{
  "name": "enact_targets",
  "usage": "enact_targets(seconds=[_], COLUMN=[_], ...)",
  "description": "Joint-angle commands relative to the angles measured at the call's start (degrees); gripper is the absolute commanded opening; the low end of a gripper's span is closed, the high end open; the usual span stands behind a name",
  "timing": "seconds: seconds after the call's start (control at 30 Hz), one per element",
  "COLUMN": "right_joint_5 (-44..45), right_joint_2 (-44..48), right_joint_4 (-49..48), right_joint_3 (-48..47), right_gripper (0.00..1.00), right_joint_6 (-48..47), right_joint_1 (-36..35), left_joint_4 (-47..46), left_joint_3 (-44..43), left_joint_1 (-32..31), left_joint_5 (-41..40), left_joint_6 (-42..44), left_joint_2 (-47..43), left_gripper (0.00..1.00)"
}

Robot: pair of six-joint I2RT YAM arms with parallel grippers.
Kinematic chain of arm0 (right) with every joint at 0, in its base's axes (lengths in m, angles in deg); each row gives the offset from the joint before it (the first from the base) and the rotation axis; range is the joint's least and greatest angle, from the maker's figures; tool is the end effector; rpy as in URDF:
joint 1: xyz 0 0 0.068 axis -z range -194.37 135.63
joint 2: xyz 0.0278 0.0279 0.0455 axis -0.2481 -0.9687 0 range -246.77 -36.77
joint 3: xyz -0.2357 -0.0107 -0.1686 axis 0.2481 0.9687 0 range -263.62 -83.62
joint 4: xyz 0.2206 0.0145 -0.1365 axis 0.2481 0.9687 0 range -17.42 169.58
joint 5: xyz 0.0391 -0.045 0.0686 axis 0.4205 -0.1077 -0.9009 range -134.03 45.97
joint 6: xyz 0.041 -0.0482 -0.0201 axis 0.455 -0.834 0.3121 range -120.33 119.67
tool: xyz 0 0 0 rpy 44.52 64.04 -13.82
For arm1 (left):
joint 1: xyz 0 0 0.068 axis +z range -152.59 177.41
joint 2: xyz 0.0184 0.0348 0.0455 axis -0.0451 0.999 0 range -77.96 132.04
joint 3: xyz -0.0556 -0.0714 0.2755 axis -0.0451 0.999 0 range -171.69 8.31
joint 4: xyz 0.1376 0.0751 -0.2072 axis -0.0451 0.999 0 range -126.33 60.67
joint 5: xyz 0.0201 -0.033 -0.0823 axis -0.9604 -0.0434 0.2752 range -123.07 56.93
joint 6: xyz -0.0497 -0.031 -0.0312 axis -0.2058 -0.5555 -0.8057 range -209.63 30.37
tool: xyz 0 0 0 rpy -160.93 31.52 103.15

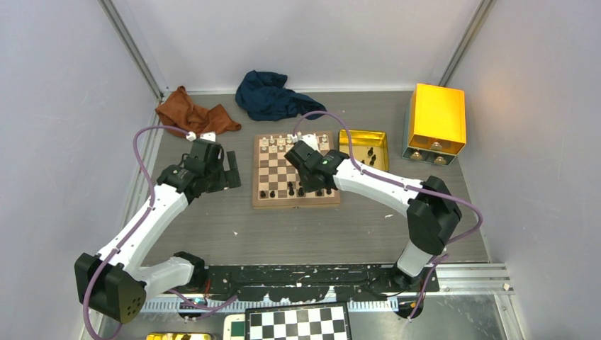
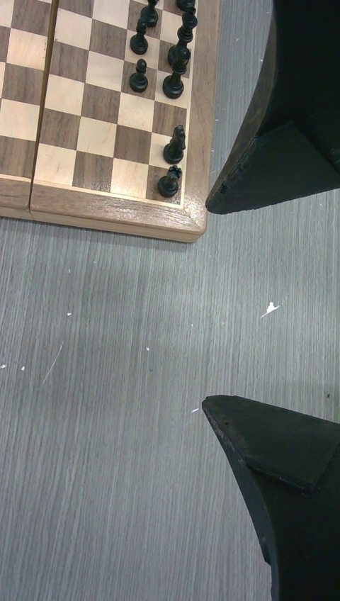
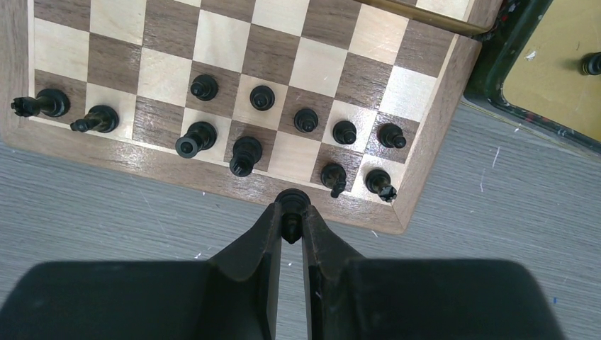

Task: Set up the chess pieces on the board
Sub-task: Place the chess piece on the chessboard.

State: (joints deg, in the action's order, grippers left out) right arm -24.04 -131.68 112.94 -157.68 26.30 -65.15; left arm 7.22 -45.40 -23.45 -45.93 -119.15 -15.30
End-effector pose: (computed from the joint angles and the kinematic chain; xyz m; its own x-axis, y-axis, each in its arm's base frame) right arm 0.2366 0.2615 0.2554 -0.7750 -0.2835 -0.5648 -0.3094 0.9495 -0.0519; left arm 0.2065 -0.0662 0.2858 -0.7538 -0.2267 -0.6168 -0.1733 0.9740 -0.1462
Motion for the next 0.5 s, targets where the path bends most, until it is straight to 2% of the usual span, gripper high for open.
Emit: enact_targets(seconds=[0.0, 0.47], right_joint_5=[-0.86, -1.48], right_joint_2=[-0.22, -2.73], right_joint_4=[-2.95, -4.62], right_joint_3=[-0.21, 0.58], right_gripper=[0.01, 0.01], right_joint_6=[0.56, -0.16], right_joint_1=[-0.19, 0.04], left_joint_4=[-1.11, -1.19], left_joint_3=[0.10, 0.01], left_joint_1=[0.30, 0.30], left_joint_5=[-0.15, -0.14], left_joint_6=[-0.02, -0.12], left_joint_2=[-0.65, 0.01], left_gripper=[1.00, 1.00])
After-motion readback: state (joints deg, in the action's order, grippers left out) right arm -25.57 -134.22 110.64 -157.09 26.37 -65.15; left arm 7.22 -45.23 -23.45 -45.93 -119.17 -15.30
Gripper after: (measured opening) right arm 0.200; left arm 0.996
